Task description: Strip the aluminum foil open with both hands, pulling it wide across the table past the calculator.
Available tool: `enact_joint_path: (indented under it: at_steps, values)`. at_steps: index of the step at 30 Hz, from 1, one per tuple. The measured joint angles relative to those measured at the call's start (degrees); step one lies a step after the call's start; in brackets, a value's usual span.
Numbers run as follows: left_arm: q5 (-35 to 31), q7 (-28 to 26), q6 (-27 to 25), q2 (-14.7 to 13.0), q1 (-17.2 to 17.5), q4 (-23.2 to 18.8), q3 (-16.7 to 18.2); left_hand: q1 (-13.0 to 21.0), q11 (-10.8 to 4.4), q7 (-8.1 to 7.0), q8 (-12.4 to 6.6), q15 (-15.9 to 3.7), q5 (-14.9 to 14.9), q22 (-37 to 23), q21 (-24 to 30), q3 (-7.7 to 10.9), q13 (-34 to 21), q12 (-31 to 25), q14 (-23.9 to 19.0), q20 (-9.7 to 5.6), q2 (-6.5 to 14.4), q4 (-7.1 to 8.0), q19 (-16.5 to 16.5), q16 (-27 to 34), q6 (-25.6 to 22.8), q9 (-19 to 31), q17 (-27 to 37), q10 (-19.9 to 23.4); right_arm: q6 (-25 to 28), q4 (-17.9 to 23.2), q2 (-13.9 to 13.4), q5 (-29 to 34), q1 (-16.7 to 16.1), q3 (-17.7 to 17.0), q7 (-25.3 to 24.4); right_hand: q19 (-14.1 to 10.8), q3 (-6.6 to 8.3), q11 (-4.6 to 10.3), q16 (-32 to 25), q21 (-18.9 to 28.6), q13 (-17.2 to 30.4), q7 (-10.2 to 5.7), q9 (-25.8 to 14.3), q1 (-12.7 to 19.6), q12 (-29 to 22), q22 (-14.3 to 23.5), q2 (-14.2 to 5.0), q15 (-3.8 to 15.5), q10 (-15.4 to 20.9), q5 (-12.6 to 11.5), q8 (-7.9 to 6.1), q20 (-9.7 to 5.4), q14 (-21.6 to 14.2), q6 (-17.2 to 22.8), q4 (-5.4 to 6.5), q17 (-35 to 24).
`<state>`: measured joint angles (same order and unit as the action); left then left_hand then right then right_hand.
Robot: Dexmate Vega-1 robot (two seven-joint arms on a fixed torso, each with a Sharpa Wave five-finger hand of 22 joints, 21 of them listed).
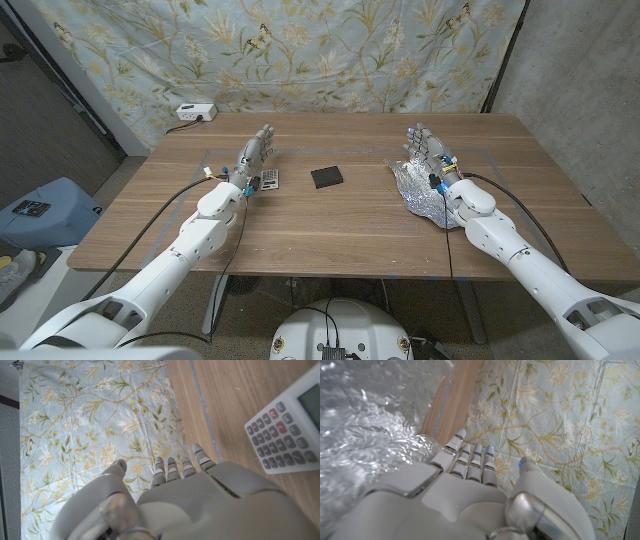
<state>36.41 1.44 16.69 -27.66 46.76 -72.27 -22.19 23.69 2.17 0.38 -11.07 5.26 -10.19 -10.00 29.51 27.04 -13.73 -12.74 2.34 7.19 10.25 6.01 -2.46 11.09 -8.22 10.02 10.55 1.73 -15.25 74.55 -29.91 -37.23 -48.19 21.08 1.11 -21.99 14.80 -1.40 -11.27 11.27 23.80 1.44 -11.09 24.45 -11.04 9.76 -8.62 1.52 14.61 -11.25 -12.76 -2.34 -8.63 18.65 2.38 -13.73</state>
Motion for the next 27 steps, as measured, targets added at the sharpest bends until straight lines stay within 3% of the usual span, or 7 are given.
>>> enact_joint_path:
  at_steps: [9,24,27]
  values:
    - [-0.7,-0.4,0.4,0.8,-0.6,0.9,-0.7,0.5,0.52,0.94,0.0,0.49,0.0,0.0,0.0,0.71,0.2,0.0,-0.5,0.0,0.0,-0.71,0.0,0.0,-1.1,0.0,-0.2,0.5,0.8,0.7,-0.5,0.0,-0.3,-0.2,-0.7,0.0,0.24,-0.1,0.0,0.0,-0.2,0.0,0.0,0.0,0.0,0.0,0.0,0.0,0.1,0.0,0.0,0.0,0.0,0.0,-0.24,0.0]
    - [-1.5,-1.0,0.2,0.9,-0.4,0.1,-1.3,0.5,0.81,0.94,0.0,0.48,0.0,0.0,-0.3,1.34,0.5,0.0,-0.5,-0.33,0.0,-1.35,0.3,0.0,-1.1,0.0,-0.2,0.8,1.5,4.3,-2.6,2.1,-1.4,-0.5,-3.0,0.0,0.86,-0.32,0.0,0.0,-1.1,0.0,0.0,1.2,0.0,0.0,0.3,-0.07,-0.1,0.0,0.27,0.0,0.1,0.0,-1.52,0.4]
    - [-1.6,-1.0,0.2,0.9,-0.4,0.1,-1.4,0.5,0.81,1.16,0.0,0.48,0.0,0.0,-0.3,1.74,0.7,0.0,-0.5,-0.33,0.0,-1.27,0.3,0.0,-1.3,0.0,-0.2,0.8,1.8,4.9,-3.0,2.5,-1.7,-0.6,-3.5,0.0,0.85,-1.15,0.0,0.0,-1.2,0.0,0.1,1.4,0.0,0.0,0.46,-0.23,-0.1,0.0,0.27,0.0,0.2,0.0,-1.81,0.6]
